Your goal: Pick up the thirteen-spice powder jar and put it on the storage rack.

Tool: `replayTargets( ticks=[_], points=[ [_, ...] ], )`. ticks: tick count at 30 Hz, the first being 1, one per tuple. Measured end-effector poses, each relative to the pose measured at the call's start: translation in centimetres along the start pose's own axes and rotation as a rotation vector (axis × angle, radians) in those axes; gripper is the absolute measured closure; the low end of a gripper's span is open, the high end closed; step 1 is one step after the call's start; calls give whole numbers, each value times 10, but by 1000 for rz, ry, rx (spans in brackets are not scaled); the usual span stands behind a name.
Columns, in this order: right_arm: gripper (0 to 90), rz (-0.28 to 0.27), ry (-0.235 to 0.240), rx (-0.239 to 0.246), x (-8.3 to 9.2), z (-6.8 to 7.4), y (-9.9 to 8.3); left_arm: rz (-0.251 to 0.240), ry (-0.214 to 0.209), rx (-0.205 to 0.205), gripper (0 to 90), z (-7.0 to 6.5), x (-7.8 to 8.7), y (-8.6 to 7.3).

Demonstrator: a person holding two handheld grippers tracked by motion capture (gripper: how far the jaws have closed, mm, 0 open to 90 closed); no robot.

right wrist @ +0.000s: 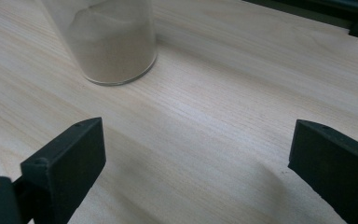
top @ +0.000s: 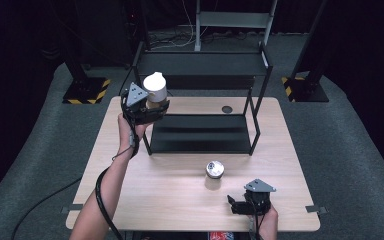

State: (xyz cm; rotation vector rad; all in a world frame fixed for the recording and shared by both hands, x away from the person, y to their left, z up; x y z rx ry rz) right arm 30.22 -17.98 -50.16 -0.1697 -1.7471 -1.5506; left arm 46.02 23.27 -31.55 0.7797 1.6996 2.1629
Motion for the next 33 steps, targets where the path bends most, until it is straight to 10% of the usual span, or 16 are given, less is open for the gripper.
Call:
replayTargets(
  ticks=[33],
  points=[
    [29,5,-1,2,0,0,0,-32,-15,-6,302,9,13,30]
  ],
)
Point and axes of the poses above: each handheld gripper's, and its own axes: x roughly backward along the jaws, y roughly out of its top, z roughly to its left, the point moved 10 cm from there along -x, roughly forward along the jaws, and after that the axes turned 3 degrees about -x, right-handed, at the moved point
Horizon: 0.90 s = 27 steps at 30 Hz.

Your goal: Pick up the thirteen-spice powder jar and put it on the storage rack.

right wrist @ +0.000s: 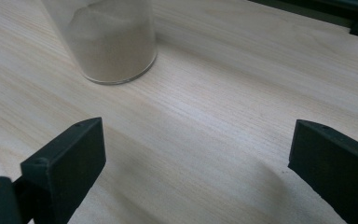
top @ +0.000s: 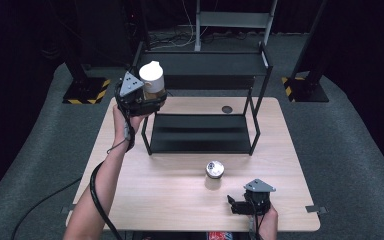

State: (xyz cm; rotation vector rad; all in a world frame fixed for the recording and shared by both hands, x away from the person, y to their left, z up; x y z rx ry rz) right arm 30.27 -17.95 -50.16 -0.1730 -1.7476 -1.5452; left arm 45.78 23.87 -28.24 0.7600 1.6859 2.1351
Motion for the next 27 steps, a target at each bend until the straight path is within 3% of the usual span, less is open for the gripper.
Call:
replayTargets(
  ticks=[27],
  points=[
    [29,3,3,-4,0,-1,0,-19,-21,-4,302,5,4,26]
  ],
)
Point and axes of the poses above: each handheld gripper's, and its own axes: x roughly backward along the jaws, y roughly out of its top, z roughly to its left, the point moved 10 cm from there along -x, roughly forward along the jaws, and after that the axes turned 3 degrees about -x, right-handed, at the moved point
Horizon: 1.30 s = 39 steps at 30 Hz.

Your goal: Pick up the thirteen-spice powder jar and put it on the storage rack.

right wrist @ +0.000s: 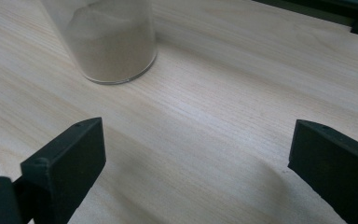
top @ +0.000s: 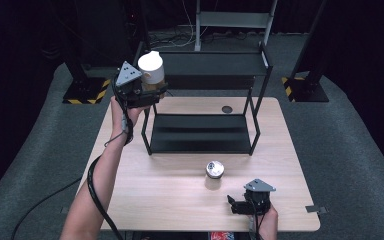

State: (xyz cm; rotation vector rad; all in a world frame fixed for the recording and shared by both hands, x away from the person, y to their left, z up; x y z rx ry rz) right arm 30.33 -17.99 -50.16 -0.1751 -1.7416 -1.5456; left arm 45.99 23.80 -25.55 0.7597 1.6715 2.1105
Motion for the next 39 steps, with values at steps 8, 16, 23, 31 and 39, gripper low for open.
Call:
replayTargets(
  ticks=[8,16,23,31,39],
  points=[
    [30,0,4,-2,0,0,0,-6,0,-1,302,1,0,10],
    [29,-1,4,-3,0,0,0,-12,-3,1,302,4,0,20],
    [29,-2,4,-3,0,0,0,-26,-2,3,302,7,1,31],
    [29,-3,4,-2,0,0,0,-27,10,0,302,10,-2,44],
    [29,-3,4,0,0,0,0,-15,7,11,302,15,-10,56]
  ],
)
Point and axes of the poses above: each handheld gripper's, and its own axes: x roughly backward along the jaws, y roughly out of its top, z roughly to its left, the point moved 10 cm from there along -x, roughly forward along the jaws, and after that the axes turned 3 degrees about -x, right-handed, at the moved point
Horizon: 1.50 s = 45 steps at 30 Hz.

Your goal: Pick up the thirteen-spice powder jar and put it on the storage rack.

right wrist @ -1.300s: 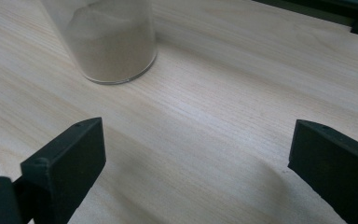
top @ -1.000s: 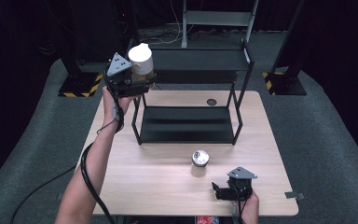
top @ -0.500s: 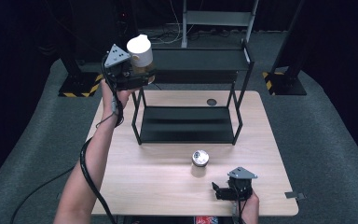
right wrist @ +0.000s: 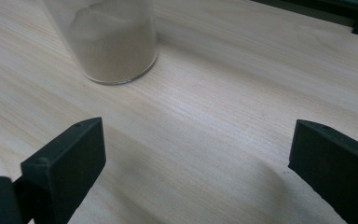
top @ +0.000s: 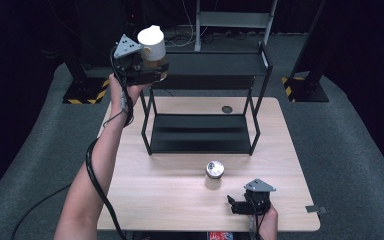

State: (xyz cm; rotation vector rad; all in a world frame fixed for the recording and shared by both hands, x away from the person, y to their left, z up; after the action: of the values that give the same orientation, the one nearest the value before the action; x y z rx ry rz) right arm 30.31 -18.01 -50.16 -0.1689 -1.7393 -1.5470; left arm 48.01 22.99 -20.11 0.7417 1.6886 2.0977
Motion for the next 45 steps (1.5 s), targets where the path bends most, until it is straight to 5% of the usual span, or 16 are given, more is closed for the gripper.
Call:
replayTargets(
  ticks=[10,26,45],
  points=[
    [29,-3,2,1,0,0,0,5,18,52,302,9,-14,6],
    [30,-2,6,3,0,0,0,38,54,47,302,16,-36,9],
    [30,-4,7,3,0,0,0,69,66,87,302,23,-57,5]
  ],
)
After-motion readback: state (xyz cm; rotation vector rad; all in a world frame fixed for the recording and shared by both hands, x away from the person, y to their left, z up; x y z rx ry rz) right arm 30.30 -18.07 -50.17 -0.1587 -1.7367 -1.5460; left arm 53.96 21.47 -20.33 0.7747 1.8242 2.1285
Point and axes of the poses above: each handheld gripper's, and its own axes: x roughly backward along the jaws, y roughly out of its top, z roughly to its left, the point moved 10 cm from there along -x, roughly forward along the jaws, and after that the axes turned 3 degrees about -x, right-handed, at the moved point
